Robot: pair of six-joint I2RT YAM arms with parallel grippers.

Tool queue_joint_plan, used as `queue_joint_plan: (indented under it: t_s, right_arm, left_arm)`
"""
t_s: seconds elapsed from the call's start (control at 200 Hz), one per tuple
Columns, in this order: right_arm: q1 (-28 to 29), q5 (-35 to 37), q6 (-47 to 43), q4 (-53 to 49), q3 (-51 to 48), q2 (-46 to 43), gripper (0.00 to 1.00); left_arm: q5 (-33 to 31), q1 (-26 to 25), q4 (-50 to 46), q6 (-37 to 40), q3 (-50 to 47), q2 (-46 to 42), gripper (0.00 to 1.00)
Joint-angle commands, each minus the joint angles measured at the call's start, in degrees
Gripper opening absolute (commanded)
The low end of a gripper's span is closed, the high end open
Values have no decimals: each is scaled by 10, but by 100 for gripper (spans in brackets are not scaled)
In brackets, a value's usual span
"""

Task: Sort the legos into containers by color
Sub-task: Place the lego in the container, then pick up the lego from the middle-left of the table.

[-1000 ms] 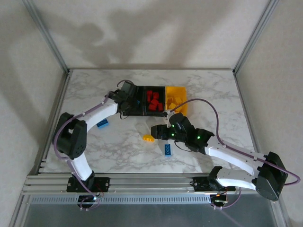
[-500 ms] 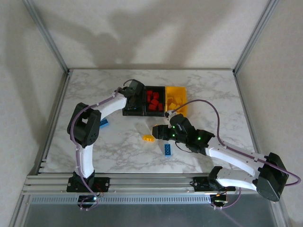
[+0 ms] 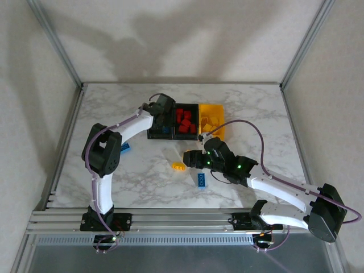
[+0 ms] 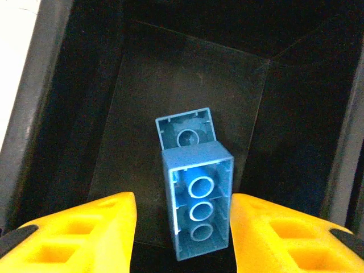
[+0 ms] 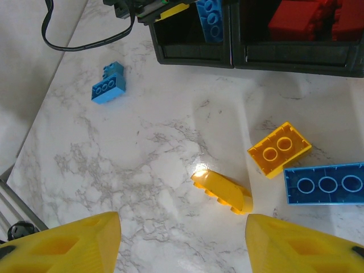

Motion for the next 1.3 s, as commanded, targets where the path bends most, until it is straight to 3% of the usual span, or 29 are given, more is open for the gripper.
queue_joint_plan:
  t_s: [0.0,0.33,0.656,0.876,1.096,1.292]
  right_arm:
    - [7,13,2,-5,1,-12,60]
    - [7,32,-3,-28,9,-20,63]
    - [8,62,8,-68,17,-27,69]
    - [7,47,5,-59,20,-20,69]
    - [18,18,-6,-28,24,7,71]
    - [53,8,-20,19,43,54,73]
  left_arm:
    - [-17,-7,-22,7,-1,-46,48]
    - [-4,-12,-23,12,-58,-162,50]
    - [24,-13,-8,0,-180,-292,57]
    - [-17,-11,-22,-20,-264,-378,62]
    - [-44,52,-25,-43,-363,-450,75]
    - [-64,99,-5,-48,-413,-454,84]
